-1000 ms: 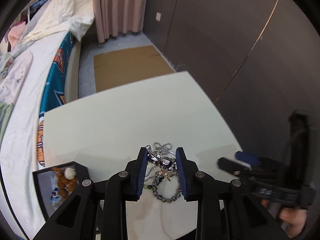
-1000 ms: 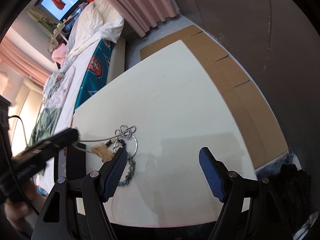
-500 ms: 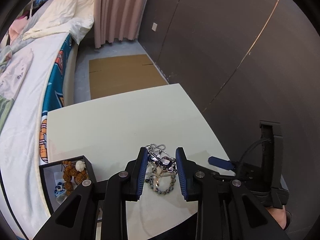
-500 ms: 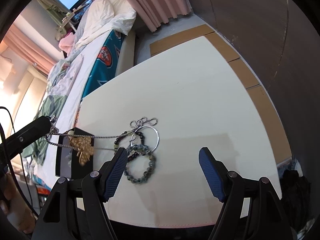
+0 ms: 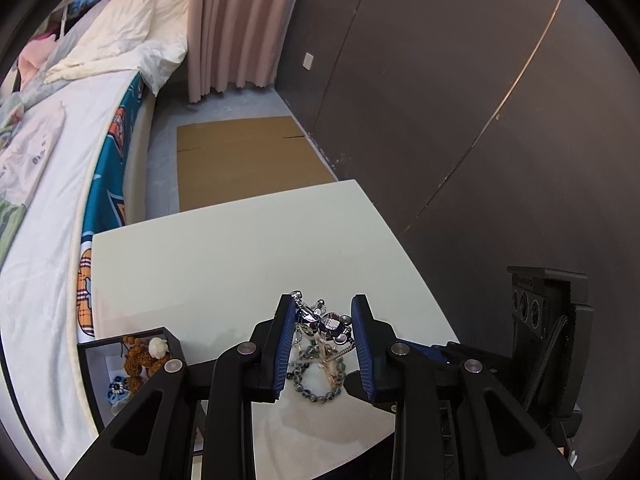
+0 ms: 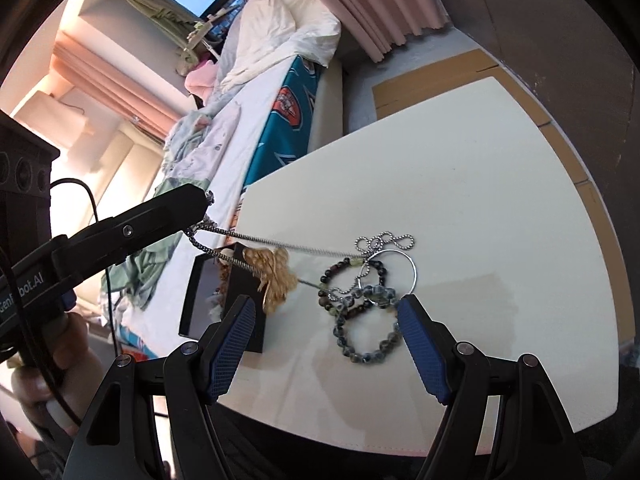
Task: Organize jewelry
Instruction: 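Lift the silver chain and carry it toward the black box with the left gripper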
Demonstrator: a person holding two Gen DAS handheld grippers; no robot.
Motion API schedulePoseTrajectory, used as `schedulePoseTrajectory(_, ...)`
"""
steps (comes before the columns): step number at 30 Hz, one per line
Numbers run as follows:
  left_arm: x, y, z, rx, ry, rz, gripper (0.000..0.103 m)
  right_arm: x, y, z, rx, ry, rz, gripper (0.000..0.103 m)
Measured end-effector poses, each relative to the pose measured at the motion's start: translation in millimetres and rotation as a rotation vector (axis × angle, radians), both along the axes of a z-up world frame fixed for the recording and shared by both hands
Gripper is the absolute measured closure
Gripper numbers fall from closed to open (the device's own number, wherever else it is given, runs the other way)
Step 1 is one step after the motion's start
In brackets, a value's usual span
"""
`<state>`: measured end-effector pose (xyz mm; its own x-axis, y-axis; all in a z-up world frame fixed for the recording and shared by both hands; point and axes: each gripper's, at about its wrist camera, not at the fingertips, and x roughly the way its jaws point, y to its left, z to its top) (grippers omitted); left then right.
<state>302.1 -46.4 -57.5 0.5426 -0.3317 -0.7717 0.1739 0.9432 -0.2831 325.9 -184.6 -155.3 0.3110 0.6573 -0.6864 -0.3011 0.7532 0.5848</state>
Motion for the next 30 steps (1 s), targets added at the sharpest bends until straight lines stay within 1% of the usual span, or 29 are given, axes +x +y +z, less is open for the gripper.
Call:
schedulePoseTrajectory(4,-2,6,1,-0.005,-0.004,0.01,0.073,-3,6,3,0.02,-0.011,0.025,0.028)
schedulePoseTrajectory(8,-7,11,4,-0.023,-0.007,0.007,0.073,-11,17,11,0.037,-0.047,0.08,0.028)
schedulePoseTrajectory(9,-9,12,6,-0.034,-0.008,0.002,0.073,-12,20,12,0.044,-0.054,0.093,0.028)
schedulePoseTrajectory(14,-17,24,15,-0.127,0.0,-0.031,0.073,-22,35,24,0.097,-0.111,0.169,0.039)
schedulePoseTrajectory(16,-21,29,21,-0.162,-0.003,-0.04,0.073,-25,39,27,0.11,-0.127,0.188,0.04)
schedulePoseTrajectory(19,-26,35,28,-0.192,-0.01,-0.044,0.073,-29,46,31,0.14,-0.138,0.213,0.041)
schedulePoseTrajectory(20,-28,37,31,-0.2,-0.014,-0.045,0.073,-29,48,31,0.147,-0.138,0.22,0.043)
schedulePoseTrajectory(21,-31,38,33,-0.205,-0.018,-0.045,0.073,-29,50,31,0.158,-0.136,0.227,0.046)
schedulePoseTrajectory(22,-34,40,36,-0.215,-0.021,-0.045,0.073,-28,50,30,0.169,-0.13,0.232,0.052)
schedulePoseTrajectory(23,-35,43,37,-0.222,-0.023,-0.045,0.073,-26,51,29,0.179,-0.122,0.237,0.062)
schedulePoseTrajectory(24,-37,45,39,-0.227,-0.026,-0.043,0.073,-25,52,27,0.19,-0.111,0.24,0.068)
schedulePoseTrajectory(25,-40,47,41,-0.22,-0.032,-0.036,0.073,-24,54,25,0.196,-0.104,0.244,0.075)
schedulePoseTrajectory(26,-41,50,42,-0.211,-0.037,-0.029,0.073,-25,54,25,0.198,-0.107,0.244,0.09)
schedulePoseTrajectory(30,-50,66,46,-0.176,-0.061,0.024,0.073,-28,57,27,0.183,-0.128,0.231,0.092)
